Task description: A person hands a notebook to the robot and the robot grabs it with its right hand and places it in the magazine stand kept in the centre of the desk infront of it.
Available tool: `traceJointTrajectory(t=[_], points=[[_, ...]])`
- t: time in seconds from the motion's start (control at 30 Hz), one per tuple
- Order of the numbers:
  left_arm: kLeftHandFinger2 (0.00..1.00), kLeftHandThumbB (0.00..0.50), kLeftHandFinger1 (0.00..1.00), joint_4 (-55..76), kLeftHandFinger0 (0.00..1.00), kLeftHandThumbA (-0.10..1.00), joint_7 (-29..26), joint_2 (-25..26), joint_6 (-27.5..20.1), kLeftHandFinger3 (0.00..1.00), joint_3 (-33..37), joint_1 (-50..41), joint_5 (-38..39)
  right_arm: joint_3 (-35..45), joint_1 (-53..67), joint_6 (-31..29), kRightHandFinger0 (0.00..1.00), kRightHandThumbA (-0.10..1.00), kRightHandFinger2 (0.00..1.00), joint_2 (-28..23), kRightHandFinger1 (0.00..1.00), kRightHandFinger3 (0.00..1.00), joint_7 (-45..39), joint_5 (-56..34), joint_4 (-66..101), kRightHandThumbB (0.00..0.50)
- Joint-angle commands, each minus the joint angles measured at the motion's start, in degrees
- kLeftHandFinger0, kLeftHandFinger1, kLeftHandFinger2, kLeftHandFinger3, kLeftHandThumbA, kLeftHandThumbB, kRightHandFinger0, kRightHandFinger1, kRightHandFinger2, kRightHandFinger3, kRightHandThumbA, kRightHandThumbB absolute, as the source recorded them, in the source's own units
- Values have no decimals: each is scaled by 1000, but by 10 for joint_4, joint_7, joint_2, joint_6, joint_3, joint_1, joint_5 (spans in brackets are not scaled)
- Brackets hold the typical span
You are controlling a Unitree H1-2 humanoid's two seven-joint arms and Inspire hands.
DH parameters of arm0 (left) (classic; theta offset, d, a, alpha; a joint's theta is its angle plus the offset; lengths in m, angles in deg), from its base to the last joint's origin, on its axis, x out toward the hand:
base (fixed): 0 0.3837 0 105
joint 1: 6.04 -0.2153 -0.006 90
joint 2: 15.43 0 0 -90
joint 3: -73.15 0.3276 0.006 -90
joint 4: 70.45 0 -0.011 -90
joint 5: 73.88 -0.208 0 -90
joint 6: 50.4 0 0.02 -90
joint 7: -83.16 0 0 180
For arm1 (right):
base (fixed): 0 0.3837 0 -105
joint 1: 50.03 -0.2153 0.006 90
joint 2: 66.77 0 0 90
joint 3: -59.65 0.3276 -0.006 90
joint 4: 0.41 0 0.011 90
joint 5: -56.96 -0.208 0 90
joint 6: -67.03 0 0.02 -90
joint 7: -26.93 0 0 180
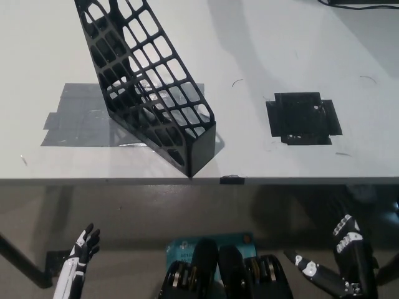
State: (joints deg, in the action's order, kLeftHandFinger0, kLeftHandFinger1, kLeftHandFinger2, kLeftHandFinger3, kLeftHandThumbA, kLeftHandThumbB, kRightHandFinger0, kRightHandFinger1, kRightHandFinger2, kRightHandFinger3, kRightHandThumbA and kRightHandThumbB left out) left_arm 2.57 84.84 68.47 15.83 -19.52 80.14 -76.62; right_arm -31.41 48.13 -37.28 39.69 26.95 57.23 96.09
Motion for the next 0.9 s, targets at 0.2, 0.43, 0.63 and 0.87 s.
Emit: traceJointTrajectory(t=[0.2,0.43,0.63,0.87], points=[[1000,500,1000,0,1000,1000,7,10,-32,1000,-3,3,17,14,-54,22,1000,1000,1000,3,1000,1000,13,4,99,169],[1000,500,1000,-2,1000,1000,7,10,-32,1000,-3,2,17,24,-107,82,1000,999,1000,-1,1000,1000,13,-10,113,170],[1000,500,1000,-7,1000,1000,4,11,-32,1000,-4,10,15,37,-147,124,1000,1000,1000,4,1000,1000,19,-24,110,180],[1000,500,1000,-7,1000,1000,6,14,-32,1000,-2,12,13,47,-193,151,1000,1000,1000,6,1000,1000,26,-24,109,206]])
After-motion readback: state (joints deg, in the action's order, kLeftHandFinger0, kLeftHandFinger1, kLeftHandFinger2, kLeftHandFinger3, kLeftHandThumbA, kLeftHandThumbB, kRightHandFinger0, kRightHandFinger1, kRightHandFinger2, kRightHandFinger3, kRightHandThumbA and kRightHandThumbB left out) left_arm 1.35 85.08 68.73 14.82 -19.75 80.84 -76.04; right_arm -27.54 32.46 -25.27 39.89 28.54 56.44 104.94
